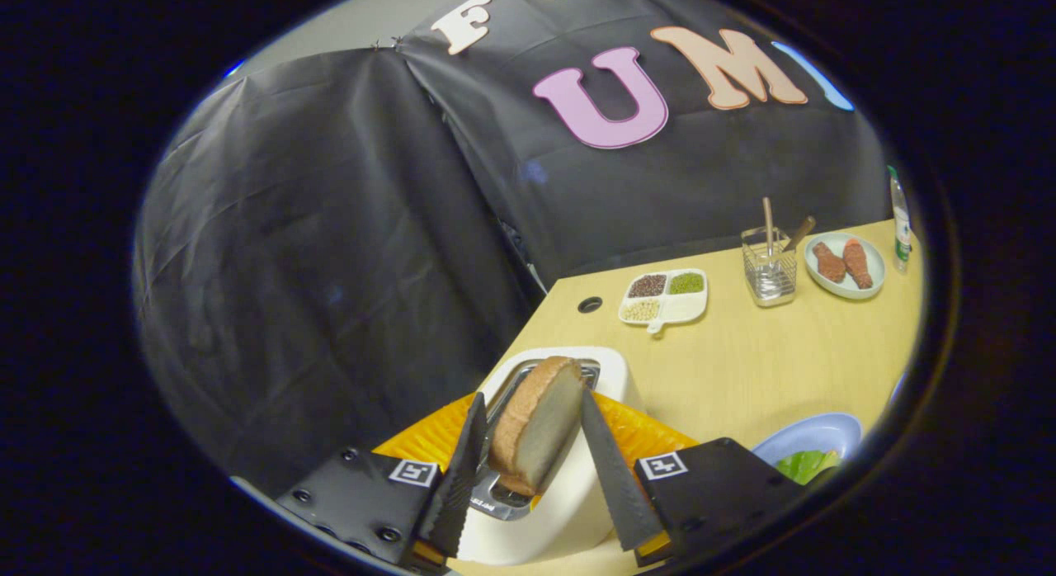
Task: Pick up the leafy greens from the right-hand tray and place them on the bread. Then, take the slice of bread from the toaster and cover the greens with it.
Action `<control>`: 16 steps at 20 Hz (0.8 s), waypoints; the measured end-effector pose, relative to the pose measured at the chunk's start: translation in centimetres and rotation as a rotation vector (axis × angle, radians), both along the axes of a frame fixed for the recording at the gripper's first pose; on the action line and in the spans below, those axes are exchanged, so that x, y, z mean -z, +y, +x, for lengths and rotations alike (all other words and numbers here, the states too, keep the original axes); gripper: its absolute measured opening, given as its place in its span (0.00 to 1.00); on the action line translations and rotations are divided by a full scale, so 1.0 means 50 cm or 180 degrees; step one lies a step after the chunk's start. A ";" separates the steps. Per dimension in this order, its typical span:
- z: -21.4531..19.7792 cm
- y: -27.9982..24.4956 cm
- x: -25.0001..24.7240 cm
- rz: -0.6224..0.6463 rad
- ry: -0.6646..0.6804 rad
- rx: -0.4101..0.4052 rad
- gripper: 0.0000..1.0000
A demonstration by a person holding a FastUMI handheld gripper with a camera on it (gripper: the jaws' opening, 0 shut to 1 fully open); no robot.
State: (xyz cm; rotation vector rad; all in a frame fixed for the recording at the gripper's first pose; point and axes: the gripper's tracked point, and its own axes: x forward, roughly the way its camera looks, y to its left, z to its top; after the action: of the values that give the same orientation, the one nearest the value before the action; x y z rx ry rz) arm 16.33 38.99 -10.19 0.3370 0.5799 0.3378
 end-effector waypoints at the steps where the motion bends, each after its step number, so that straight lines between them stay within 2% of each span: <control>1: 0.001 0.005 0.008 0.0013 0.0027 -0.0008 0.57; 8: -0.006 -0.008 0.004 -0.0150 -0.0041 0.0021 0.17; 10: -0.012 -0.005 0.000 -0.0105 -0.0049 0.0050 0.08; 16: -0.015 -0.003 -0.082 0.0074 -0.0367 0.0087 0.08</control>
State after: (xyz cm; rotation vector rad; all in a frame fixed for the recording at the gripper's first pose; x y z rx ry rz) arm 15.59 38.83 -6.11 0.3451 0.4583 0.3356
